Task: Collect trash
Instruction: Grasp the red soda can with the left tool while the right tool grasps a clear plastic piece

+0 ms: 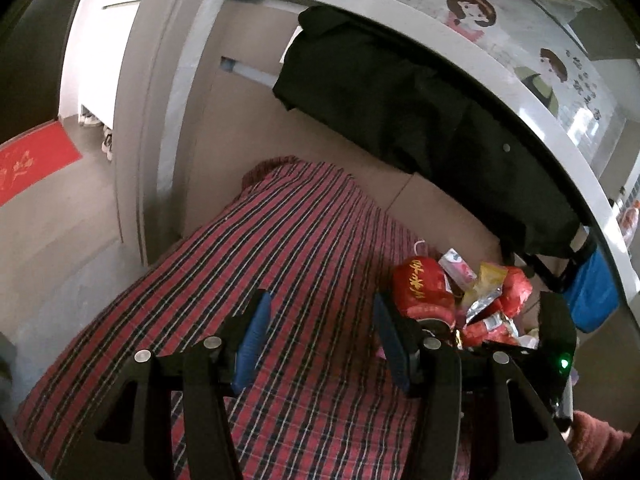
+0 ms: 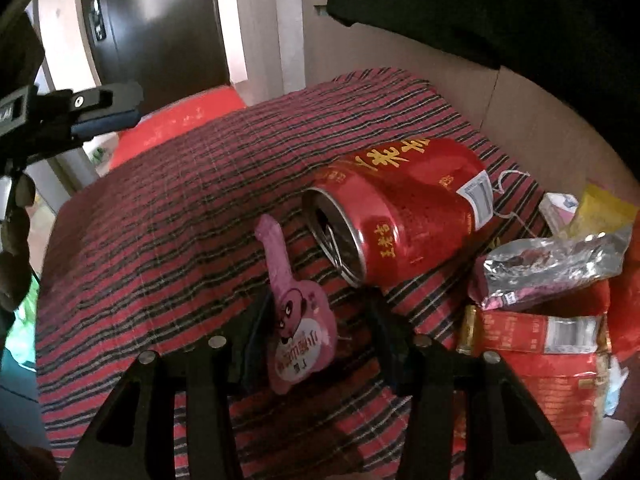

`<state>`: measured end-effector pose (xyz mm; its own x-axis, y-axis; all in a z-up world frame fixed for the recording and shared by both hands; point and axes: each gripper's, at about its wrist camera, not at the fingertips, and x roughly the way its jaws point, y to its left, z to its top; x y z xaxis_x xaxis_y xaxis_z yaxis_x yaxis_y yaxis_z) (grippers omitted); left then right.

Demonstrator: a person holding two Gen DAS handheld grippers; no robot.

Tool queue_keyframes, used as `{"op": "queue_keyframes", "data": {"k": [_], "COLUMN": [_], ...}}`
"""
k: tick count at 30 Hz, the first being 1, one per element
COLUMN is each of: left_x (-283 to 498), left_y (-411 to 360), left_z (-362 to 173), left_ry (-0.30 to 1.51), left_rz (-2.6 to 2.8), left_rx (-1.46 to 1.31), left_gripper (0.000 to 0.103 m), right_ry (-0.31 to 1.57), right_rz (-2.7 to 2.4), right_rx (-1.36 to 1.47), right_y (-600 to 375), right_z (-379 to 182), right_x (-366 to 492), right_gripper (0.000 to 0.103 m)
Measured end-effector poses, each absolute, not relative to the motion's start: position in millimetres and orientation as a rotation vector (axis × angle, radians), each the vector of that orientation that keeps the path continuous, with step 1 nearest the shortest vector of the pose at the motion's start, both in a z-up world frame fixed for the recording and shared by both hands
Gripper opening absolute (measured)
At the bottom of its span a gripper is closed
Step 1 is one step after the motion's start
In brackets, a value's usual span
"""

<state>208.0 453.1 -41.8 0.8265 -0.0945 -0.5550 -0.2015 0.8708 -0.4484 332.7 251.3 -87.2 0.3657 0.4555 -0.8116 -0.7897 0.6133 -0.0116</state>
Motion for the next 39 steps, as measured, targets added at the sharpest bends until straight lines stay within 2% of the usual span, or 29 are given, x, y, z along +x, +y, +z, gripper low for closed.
{"op": "queue_keyframes", "data": {"k": [1,4,5,6,7,15,24,29,34,39], "left_x": [208,213,216,219,224,284,353,363,360,354], "left_y": [452,441,436,432,426,382,382,375,346,312], "left_z": [-43,-44,-44,-43,-43,-42,-70,-87,-77,-69], "left_ry": [0.602,0.611,0.618,0.626,0.636,0.689,0.783,0.834,0.832,0.852], "left_rz": [0.057,0.037,0.026,0.013,-0.009,-0.166,-0.095,-0.188,-0.183,-0.194], "left_rx": [-0.523,-0.519,-0.516,-0.515,-0.517,-0.56,-0.661,-0.776,-0.689,-0.62], "left_gripper": [0.054,0.054,0.054,0.054,0.054,0.054,0.054,0.055,0.055,0.046], "right_ry": [0.867,0.83,0.817,0.809,0.802,0.776,0.796,0.806,0.803,0.798], "right_rz": [0.826,0.818,0.833,0.835,0.826,0.738,0.537,0.511,0.519,0.533], "right_rx": [-0.44,-0.417,-0.399,-0.39,-0.386,-0.261,-0.017,0.04,0.059,0.066], "right_y": [249,233,224,214,206,108,-3,-35,-36,-24], "right_z": [-86,-76,-70,-65,-61,-46,-57,-69,-74,-74], "right_x": [329,319,315,310,306,276,277,270,272,282], "right_gripper": [0.035,0.035,0.011,0.016,0.012,0.012,0.013,0.013,0.013,0.013]}}
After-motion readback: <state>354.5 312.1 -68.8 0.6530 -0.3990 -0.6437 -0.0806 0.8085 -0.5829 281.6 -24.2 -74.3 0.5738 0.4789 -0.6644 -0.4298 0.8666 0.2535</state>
